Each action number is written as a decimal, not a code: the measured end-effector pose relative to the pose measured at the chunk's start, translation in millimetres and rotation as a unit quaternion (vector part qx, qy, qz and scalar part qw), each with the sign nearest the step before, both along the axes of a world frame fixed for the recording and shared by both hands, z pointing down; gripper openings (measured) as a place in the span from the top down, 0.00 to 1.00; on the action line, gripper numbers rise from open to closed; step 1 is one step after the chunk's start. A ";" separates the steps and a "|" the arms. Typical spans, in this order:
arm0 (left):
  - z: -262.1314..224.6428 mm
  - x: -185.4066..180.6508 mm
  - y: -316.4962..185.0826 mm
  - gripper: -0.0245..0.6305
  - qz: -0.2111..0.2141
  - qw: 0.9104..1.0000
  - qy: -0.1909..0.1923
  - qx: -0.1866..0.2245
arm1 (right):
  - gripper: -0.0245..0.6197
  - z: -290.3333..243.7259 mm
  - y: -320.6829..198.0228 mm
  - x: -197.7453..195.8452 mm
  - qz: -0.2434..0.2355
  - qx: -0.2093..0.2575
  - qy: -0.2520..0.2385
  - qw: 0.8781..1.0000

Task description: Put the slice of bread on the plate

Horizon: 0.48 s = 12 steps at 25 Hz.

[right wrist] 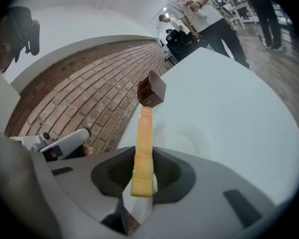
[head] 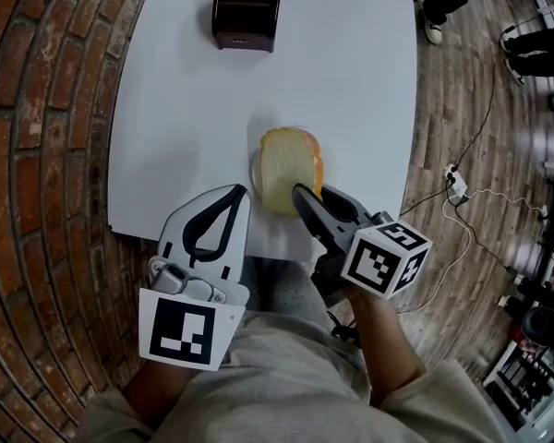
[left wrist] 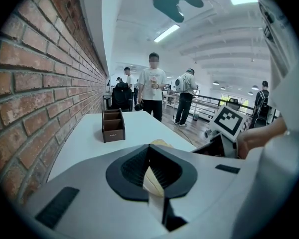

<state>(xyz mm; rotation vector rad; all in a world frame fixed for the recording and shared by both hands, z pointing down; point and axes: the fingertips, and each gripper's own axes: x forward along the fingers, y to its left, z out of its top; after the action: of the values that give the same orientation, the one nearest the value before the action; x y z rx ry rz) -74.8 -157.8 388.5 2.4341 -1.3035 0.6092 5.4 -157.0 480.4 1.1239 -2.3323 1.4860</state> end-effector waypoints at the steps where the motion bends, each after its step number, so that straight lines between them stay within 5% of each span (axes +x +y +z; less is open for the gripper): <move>1: -0.2 0.0 0.1 0.95 0.000 1.000 -0.001 0.001 | 0.82 1.1 -0.6 0.3 0.004 -0.006 -0.008 1.000; 5: 0.2 -0.6 1.8 0.95 -0.003 1.000 -0.001 -0.001 | 0.81 8.0 -2.7 3.5 0.010 -0.014 -0.009 1.000; 12: 2.7 -2.9 1.8 0.95 -0.011 1.000 -0.002 -0.006 | 0.75 24.6 -3.8 13.3 -0.023 -0.002 0.093 0.995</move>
<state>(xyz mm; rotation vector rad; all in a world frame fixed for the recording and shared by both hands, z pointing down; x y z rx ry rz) -77.7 -156.0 391.2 2.4058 -1.3233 0.6141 18.8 -160.8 505.0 1.1468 -2.2138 1.3094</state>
